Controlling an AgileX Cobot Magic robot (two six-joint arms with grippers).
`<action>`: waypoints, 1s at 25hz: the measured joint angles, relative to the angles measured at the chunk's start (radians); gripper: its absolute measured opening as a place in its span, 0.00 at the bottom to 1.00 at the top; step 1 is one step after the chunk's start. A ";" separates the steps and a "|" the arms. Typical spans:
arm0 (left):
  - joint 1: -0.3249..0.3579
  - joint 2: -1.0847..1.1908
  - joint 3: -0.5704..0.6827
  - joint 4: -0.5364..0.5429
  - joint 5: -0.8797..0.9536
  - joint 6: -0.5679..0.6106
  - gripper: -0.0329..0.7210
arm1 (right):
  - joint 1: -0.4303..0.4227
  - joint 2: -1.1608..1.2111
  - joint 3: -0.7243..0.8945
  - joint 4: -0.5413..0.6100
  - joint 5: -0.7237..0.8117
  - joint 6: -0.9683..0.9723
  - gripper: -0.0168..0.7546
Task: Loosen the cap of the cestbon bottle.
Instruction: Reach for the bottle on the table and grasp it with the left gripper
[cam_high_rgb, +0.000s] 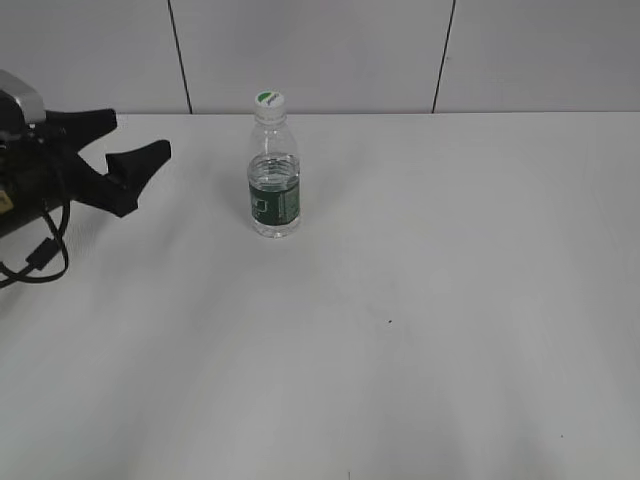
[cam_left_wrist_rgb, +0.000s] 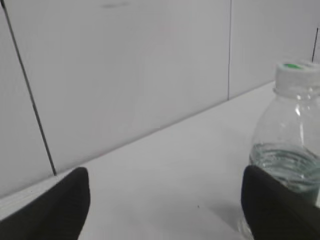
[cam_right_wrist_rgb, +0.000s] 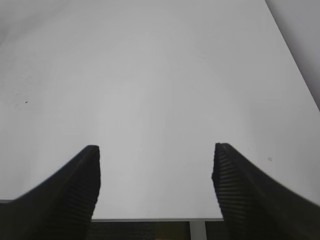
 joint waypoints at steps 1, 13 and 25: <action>0.000 0.016 0.004 0.007 0.000 0.000 0.78 | 0.000 0.000 0.000 0.000 0.000 0.000 0.72; -0.041 0.153 -0.013 0.085 -0.001 0.001 0.78 | 0.000 0.000 0.000 0.000 0.000 0.000 0.72; -0.193 0.254 -0.145 0.058 -0.003 -0.007 0.78 | 0.000 0.000 0.000 0.000 0.000 0.000 0.72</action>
